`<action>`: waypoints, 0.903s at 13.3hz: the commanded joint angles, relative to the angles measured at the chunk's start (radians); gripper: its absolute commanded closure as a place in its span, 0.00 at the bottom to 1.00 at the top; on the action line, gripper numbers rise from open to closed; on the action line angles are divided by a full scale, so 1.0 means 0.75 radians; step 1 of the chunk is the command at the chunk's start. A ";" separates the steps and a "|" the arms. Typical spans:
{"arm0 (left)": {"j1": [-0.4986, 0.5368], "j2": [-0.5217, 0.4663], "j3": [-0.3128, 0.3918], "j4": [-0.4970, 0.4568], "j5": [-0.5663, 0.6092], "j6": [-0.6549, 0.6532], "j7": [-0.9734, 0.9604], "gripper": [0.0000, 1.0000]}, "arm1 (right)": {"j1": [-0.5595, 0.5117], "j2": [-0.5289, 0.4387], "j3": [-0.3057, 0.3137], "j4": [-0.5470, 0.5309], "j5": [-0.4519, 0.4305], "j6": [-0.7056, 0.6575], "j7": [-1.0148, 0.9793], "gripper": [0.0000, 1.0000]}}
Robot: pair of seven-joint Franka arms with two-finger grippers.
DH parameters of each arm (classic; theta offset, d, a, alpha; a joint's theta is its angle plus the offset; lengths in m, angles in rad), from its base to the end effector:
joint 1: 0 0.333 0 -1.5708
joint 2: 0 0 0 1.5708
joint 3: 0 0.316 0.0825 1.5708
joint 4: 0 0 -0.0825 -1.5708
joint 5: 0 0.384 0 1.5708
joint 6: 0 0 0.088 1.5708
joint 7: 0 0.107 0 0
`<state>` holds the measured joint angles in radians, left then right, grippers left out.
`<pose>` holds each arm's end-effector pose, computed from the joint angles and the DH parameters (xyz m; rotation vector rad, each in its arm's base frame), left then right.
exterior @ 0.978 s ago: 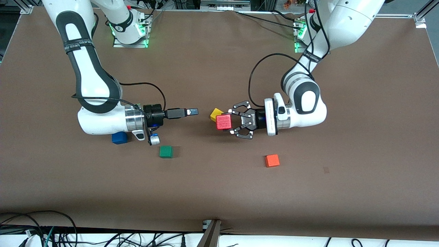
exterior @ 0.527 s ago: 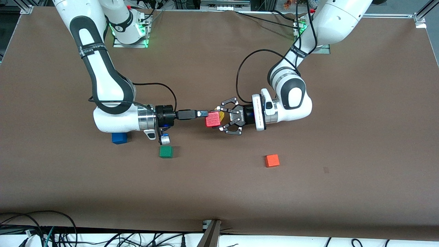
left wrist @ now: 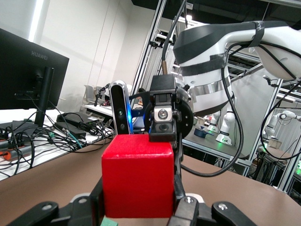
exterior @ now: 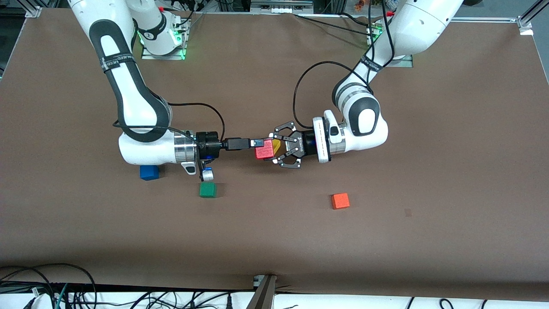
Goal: Pass red block to right arm, stack on blue
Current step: 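Close the right gripper on the red cube held by the left gripper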
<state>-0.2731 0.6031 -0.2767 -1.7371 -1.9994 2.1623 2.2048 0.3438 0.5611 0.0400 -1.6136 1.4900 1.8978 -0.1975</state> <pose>0.5814 -0.3716 0.2768 1.4625 -0.8690 1.1253 0.6187 0.3237 0.3366 -1.8021 0.1992 0.3691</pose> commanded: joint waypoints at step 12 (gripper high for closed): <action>-0.018 -0.029 0.003 -0.007 -0.050 0.009 -0.043 0.00 | -0.025 -0.022 -0.017 -0.004 -0.009 0.010 -0.027 1.00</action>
<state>-0.2845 0.6021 -0.2791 -1.7366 -2.0113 2.1684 2.1932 0.3375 0.5602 0.0270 -1.6127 1.4886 1.9054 -0.2034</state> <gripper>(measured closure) 0.000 0.436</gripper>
